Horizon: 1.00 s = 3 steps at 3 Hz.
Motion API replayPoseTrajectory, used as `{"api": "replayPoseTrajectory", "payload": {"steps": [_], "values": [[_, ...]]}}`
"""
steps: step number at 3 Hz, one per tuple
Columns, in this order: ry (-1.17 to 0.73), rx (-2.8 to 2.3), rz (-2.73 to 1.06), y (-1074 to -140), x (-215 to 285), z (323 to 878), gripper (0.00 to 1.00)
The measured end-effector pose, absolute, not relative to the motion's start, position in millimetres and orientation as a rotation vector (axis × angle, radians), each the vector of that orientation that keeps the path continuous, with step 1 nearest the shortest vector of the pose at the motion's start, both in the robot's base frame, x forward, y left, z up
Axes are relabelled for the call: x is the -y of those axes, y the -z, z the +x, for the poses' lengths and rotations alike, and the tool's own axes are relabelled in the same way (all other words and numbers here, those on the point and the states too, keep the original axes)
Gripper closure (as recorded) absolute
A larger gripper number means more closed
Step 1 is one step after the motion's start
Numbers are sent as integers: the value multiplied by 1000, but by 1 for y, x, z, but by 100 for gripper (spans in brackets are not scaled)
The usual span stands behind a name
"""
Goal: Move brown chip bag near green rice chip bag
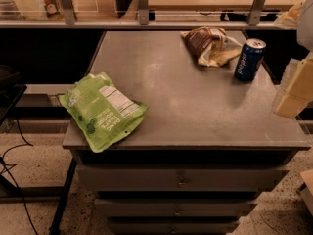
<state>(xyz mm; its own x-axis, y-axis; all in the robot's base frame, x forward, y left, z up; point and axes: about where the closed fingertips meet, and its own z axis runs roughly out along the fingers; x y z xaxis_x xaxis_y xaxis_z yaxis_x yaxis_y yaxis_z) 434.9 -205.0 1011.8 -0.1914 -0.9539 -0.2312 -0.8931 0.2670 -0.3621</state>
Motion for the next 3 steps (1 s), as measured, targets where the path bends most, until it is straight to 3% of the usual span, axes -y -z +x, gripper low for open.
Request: {"api": "replayPoseTrajectory", "payload": {"steps": [2, 3], "values": [[264, -2133, -1679, -1010, 204, 454, 0], [368, -2132, -1685, -1002, 207, 493, 0]]}}
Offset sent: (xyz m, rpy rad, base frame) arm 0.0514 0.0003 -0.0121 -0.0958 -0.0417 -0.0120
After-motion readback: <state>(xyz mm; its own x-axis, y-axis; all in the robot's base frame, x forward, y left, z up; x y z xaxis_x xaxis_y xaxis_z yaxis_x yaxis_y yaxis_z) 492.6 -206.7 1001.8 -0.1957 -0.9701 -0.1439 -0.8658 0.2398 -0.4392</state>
